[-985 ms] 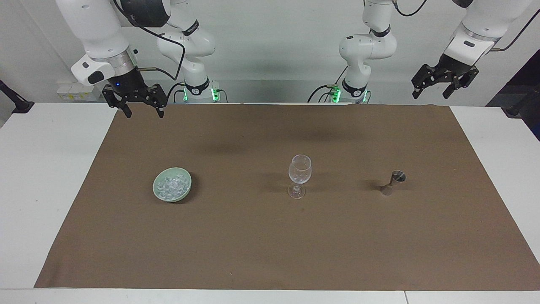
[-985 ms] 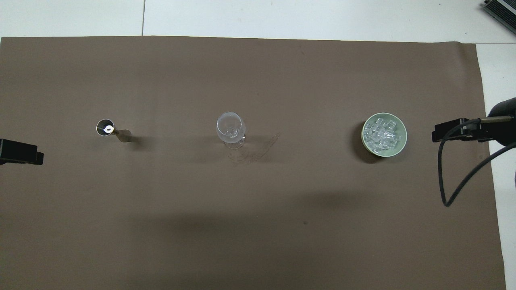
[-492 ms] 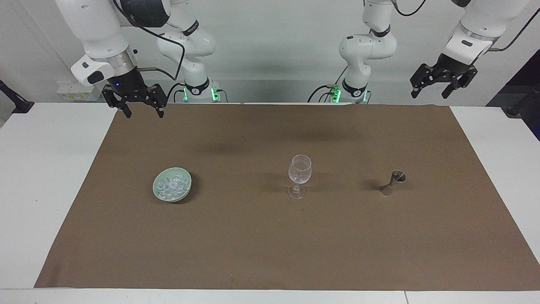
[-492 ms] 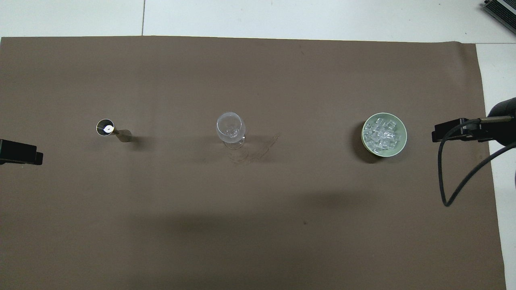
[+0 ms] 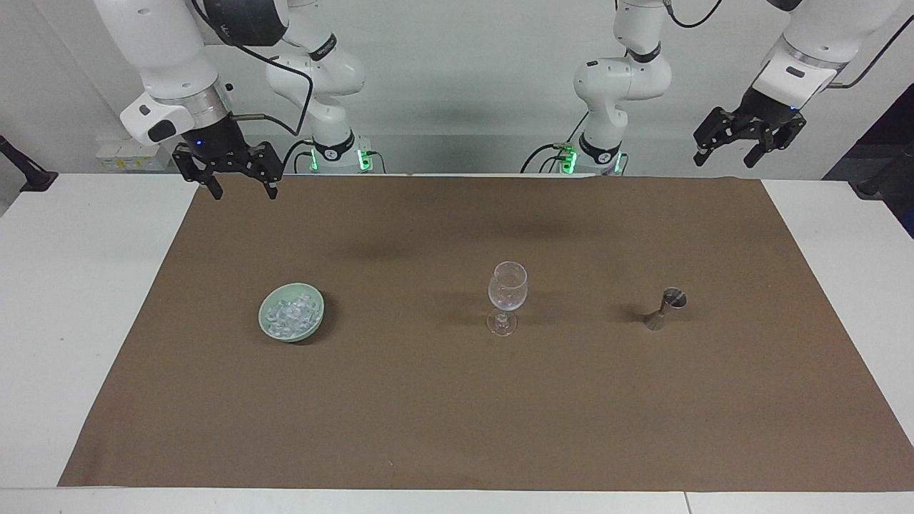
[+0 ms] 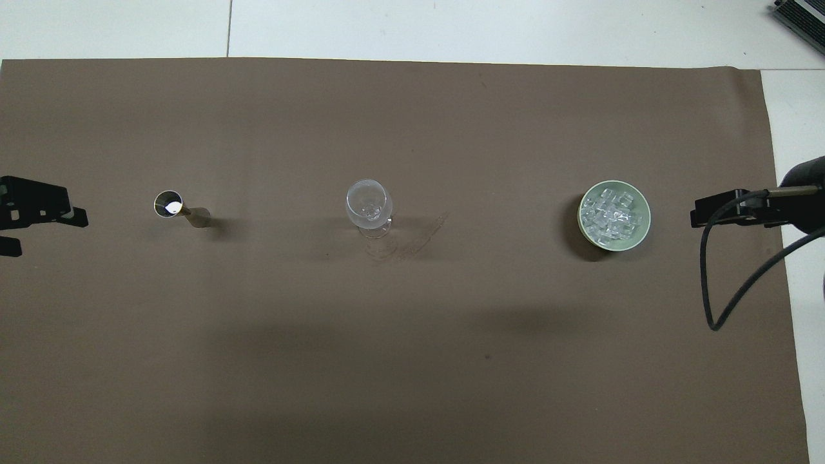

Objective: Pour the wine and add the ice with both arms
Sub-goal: 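Move the left gripper to the small metal cup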

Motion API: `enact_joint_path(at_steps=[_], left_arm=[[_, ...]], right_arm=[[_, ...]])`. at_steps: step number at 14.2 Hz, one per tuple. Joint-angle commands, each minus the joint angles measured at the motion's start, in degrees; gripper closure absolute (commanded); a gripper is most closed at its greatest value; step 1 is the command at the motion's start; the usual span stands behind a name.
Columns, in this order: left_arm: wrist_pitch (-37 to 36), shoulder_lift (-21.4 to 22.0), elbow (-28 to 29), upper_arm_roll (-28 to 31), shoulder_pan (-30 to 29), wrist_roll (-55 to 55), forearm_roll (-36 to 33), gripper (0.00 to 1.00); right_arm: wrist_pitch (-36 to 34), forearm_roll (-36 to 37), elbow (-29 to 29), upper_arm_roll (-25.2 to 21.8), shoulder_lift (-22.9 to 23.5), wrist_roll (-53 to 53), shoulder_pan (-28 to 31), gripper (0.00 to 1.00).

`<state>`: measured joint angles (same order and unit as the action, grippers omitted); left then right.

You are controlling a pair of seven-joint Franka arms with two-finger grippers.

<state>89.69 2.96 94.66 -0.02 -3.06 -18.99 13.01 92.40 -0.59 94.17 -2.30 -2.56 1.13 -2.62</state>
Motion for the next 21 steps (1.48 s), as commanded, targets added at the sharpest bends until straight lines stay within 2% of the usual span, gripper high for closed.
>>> enact_joint_path(at_steps=[1,5,8,15,20,21], left_arm=[[3.5,-3.4,0.3,-0.2,-3.0,-8.6,5.1,0.0],[7.1,-6.6,1.0,-0.2,-4.0,-27.7,10.2,0.0],[9.1,-8.7,1.4,-0.2,-5.7,-36.0,15.0,0.0],[7.5,-17.5,1.5,-0.3,-12.6,-37.3,28.0,0.0],[9.2,-23.7,2.8,-0.3,-14.5,-37.3,33.2,0.0],[9.2,-25.6,2.7,-0.3,-16.4,-37.2,34.6,0.0]], right_arm=[[-0.1,-1.1,0.0,0.2,-0.3,0.8,0.5,0.0],[-0.1,-1.1,0.0,0.2,-0.3,0.8,0.5,0.0],[-0.1,-1.1,0.0,0.2,-0.3,0.8,0.5,0.0],[-0.1,-1.1,0.0,0.2,-0.3,0.8,0.5,0.0],[-0.1,-1.1,0.0,0.2,-0.3,0.8,0.5,0.0],[-0.1,-1.1,0.0,0.2,-0.3,0.8,0.5,0.0]])
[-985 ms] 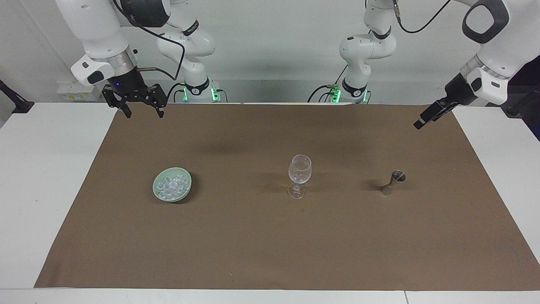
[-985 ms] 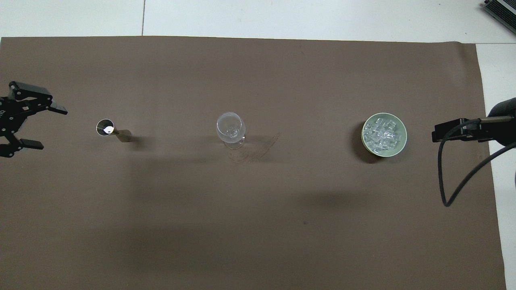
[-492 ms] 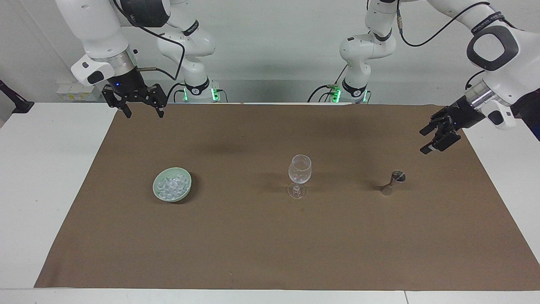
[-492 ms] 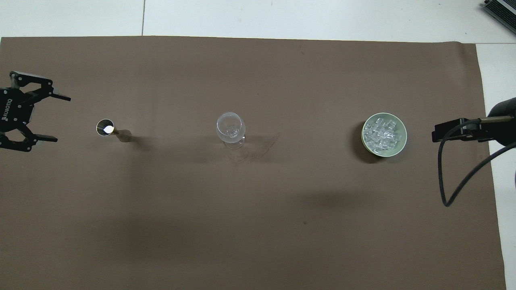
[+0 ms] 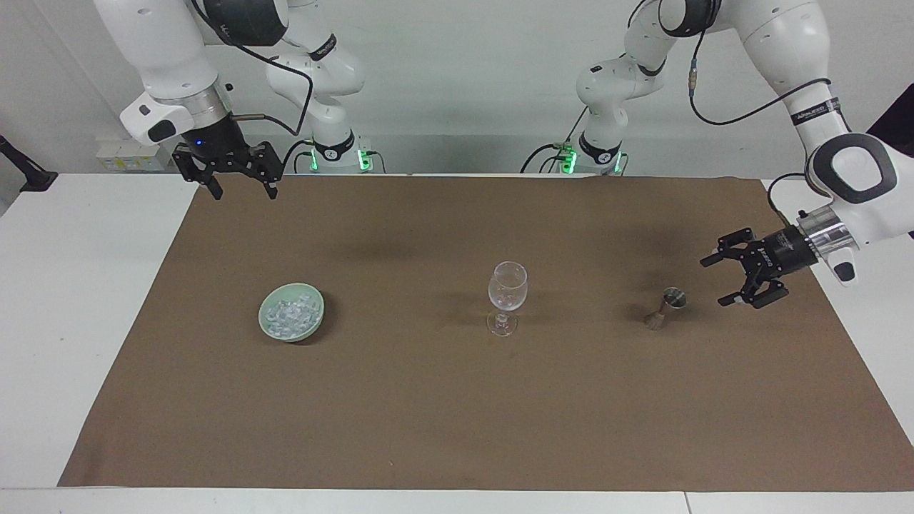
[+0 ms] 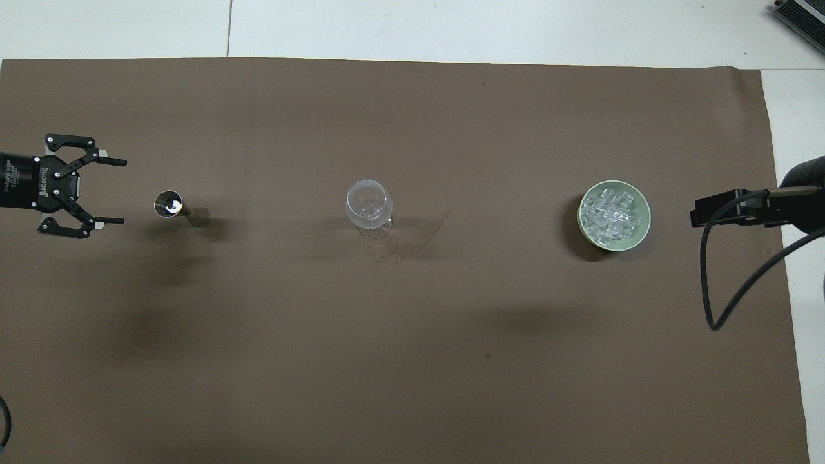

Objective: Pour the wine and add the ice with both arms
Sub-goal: 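Move the left gripper to the small metal cup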

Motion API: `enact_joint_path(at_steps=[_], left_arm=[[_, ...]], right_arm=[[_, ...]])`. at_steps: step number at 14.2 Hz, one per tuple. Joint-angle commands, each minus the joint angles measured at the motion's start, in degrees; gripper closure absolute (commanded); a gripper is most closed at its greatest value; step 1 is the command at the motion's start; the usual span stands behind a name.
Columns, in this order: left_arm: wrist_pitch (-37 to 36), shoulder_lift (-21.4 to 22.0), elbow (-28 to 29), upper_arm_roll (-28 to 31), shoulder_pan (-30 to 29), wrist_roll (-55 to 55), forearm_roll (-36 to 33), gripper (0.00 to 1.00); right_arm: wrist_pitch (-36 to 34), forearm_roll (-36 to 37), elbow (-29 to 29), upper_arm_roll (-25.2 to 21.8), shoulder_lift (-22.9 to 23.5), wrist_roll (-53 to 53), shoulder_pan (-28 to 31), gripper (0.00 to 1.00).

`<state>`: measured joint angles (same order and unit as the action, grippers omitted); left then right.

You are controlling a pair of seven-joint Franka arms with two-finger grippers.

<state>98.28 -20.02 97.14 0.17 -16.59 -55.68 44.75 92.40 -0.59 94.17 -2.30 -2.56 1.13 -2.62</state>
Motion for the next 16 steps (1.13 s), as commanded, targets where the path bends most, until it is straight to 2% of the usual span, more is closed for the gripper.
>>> enact_joint_path(at_steps=[1,3,7,11,16], left_arm=[[0.5,-4.5,0.2,-0.8,-4.5,-0.3,4.3,0.0],[1.1,-6.0,0.5,-1.0,-4.3,1.6,5.3,0.0],[2.6,-6.3,7.1,-0.9,-4.8,12.5,11.6,0.0],[5.4,-5.1,12.1,-1.1,-3.4,13.9,13.9,0.0],[6.2,-4.2,14.3,-1.2,-2.0,16.1,17.4,0.0]], right_arm=[[-0.1,-1.1,0.0,0.2,-0.3,0.8,0.5,0.0],[-0.1,-1.1,0.0,0.2,-0.3,0.8,0.5,0.0],[-0.1,-1.1,0.0,0.2,-0.3,0.8,0.5,0.0],[-0.1,-1.1,0.0,0.2,-0.3,0.8,0.5,0.0],[-0.1,-1.1,0.0,0.2,-0.3,0.8,0.5,0.0]])
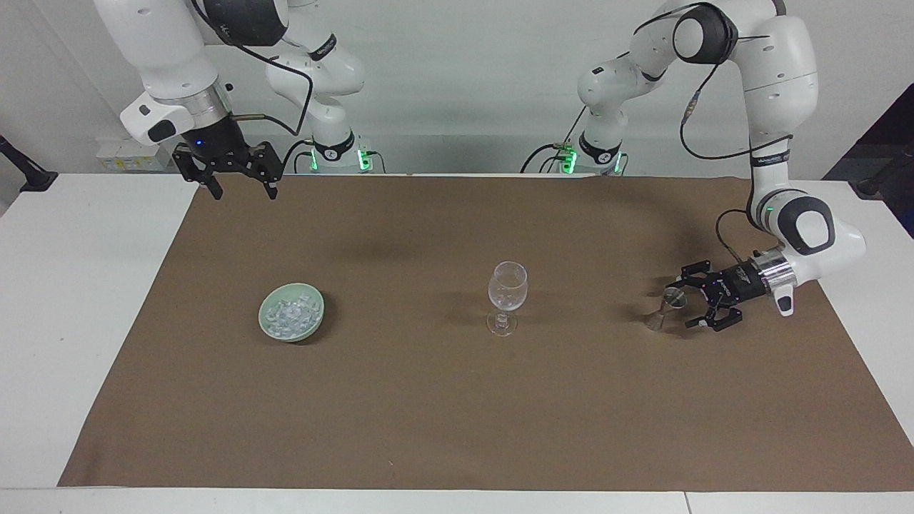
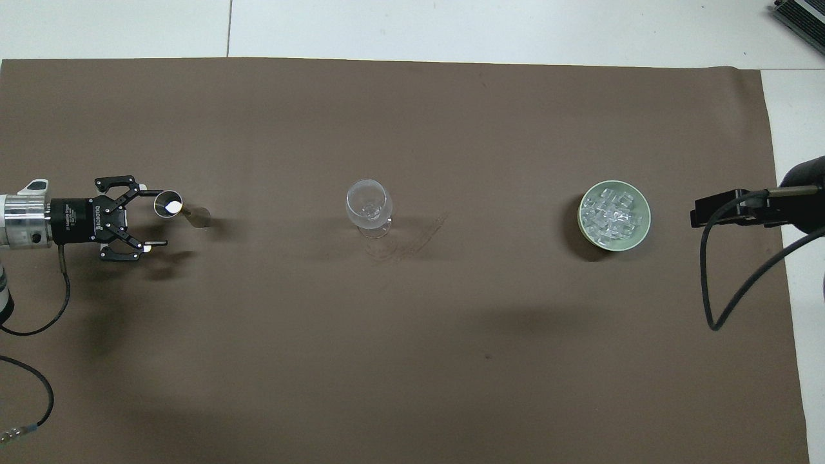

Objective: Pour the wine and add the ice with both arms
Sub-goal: 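Move the left gripper to the small metal cup, then close the left gripper around the small metal cup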

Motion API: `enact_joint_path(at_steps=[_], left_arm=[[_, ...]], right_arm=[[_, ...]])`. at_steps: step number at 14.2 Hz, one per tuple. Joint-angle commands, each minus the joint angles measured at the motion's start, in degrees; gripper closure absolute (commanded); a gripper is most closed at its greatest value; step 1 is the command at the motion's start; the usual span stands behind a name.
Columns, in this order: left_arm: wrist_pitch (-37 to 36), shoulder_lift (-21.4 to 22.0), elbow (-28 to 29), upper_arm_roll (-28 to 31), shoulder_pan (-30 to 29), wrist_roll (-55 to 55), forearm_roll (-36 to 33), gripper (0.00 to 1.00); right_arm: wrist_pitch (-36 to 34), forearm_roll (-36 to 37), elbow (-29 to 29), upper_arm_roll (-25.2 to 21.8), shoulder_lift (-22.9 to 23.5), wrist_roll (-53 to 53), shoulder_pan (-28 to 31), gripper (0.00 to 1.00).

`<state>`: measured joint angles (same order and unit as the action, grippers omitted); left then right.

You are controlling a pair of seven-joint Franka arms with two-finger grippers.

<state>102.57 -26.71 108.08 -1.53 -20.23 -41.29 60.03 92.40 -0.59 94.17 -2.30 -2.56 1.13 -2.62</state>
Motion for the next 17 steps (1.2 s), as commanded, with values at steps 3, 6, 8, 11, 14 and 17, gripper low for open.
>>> enact_joint_path(at_steps=[3,6,8,11,14,17], left_arm=[[3.2,3.9,6.2,0.6,3.0,5.3,5.2,0.0],[3.2,3.9,6.2,0.5,3.1,5.8,5.3,0.0],[3.2,3.9,6.2,0.5,3.1,5.8,5.4,0.0],[3.2,3.9,6.2,0.6,3.0,5.8,5.4,0.0],[3.3,3.9,6.3,0.6,3.1,5.8,5.4,0.2],[3.4,3.9,6.2,0.6,3.1,5.7,5.4,0.25]], right_arm=[[-0.1,-1.1,0.0,0.2,-0.3,0.8,0.5,0.0],[-0.1,-1.1,0.0,0.2,-0.3,0.8,0.5,0.0],[-0.1,-1.1,0.0,0.2,-0.3,0.8,0.5,0.0],[-0.1,-1.1,0.0,0.1,-0.3,0.8,0.5,0.0],[-0.1,-1.1,0.0,0.2,-0.3,0.8,0.5,0.0],[-0.1,-1.1,0.0,0.2,-0.3,0.8,0.5,0.0]])
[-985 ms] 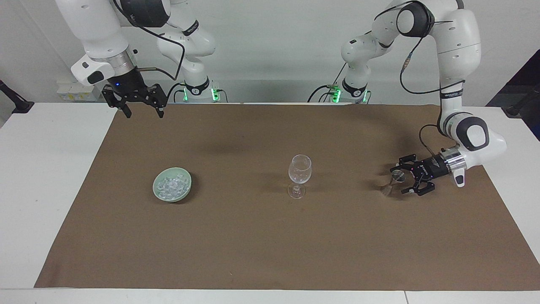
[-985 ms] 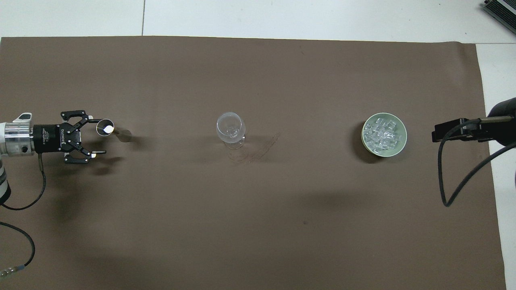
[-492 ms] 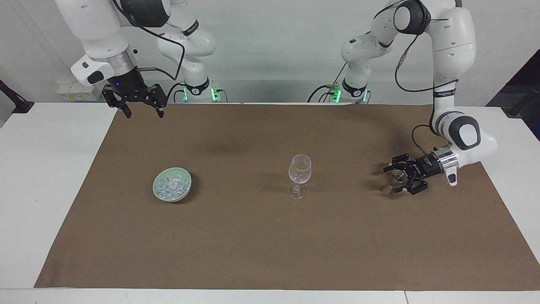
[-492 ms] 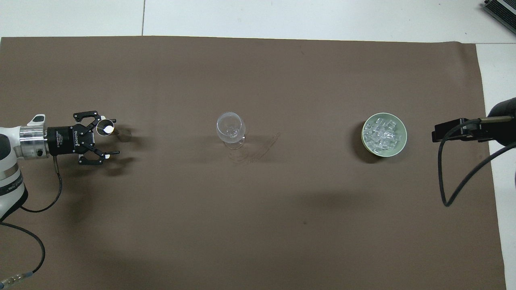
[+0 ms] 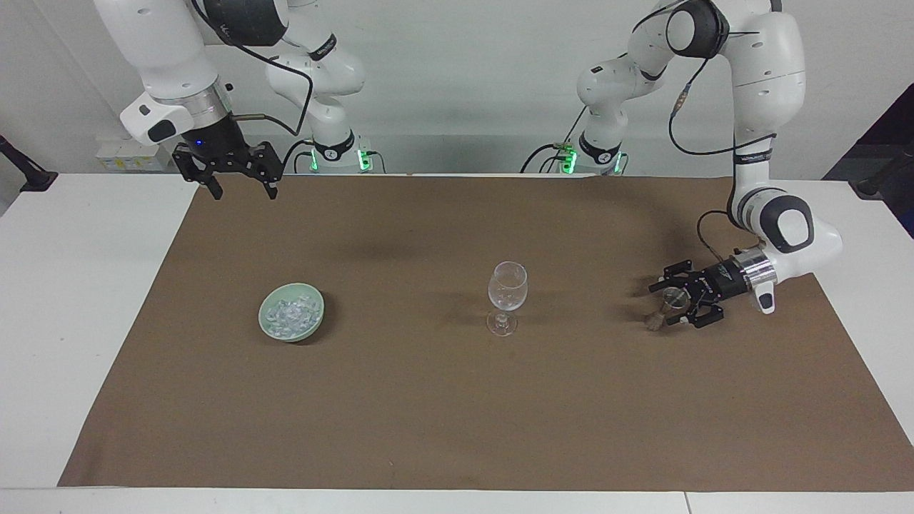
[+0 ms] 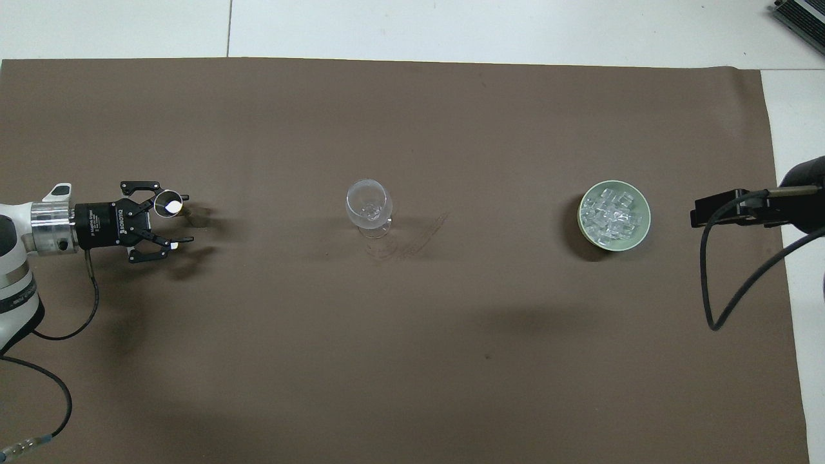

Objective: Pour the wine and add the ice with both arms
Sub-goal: 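Close the left gripper around the small metal cup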

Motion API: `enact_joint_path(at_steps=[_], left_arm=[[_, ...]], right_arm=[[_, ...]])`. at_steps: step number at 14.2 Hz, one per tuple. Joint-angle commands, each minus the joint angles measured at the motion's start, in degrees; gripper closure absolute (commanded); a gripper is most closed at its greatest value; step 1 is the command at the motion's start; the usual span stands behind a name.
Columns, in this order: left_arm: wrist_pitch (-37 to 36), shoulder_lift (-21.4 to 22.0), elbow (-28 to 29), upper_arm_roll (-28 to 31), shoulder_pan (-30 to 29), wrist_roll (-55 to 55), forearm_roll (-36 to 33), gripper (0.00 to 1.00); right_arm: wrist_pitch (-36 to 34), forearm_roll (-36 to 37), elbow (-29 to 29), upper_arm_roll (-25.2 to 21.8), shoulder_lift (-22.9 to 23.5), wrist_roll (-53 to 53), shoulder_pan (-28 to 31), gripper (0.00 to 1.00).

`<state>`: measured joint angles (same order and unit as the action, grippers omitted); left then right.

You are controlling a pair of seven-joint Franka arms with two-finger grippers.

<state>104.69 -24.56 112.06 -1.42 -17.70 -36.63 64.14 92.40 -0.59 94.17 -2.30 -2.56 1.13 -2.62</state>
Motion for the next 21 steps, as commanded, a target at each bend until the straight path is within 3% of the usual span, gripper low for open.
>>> enact_joint_path(at_steps=[1,4,7,9,10,21], left_arm=[[1.4,1.7,2.2,0.5,0.6,1.0,1.3,0.32],[1.4,1.8,2.2,0.5,0.6,1.0,1.3,0.57],[1.4,1.8,2.2,0.5,0.7,1.0,1.3,0.75],[1.4,1.8,2.2,0.5,0.7,1.0,1.3,0.96],[1.4,1.8,2.2,0.5,0.7,1.0,1.3,1.0],[-2.1,2.3,-1.0,0.9,1.1,-8.5,0.3,1.0]], right_arm=[[-0.1,-1.1,0.0,0.2,-0.3,0.8,0.5,0.0],[-0.1,-1.1,0.0,0.2,-0.3,0.8,0.5,0.0],[-0.1,-1.1,0.0,0.2,-0.3,0.8,0.5,0.0],[-0.1,-1.1,0.0,0.2,-0.3,0.8,0.5,0.0],[-0.1,-1.1,0.0,0.2,-0.3,0.8,0.5,0.0],[-0.1,-1.1,0.0,0.1,-0.3,0.8,0.5,0.0]])
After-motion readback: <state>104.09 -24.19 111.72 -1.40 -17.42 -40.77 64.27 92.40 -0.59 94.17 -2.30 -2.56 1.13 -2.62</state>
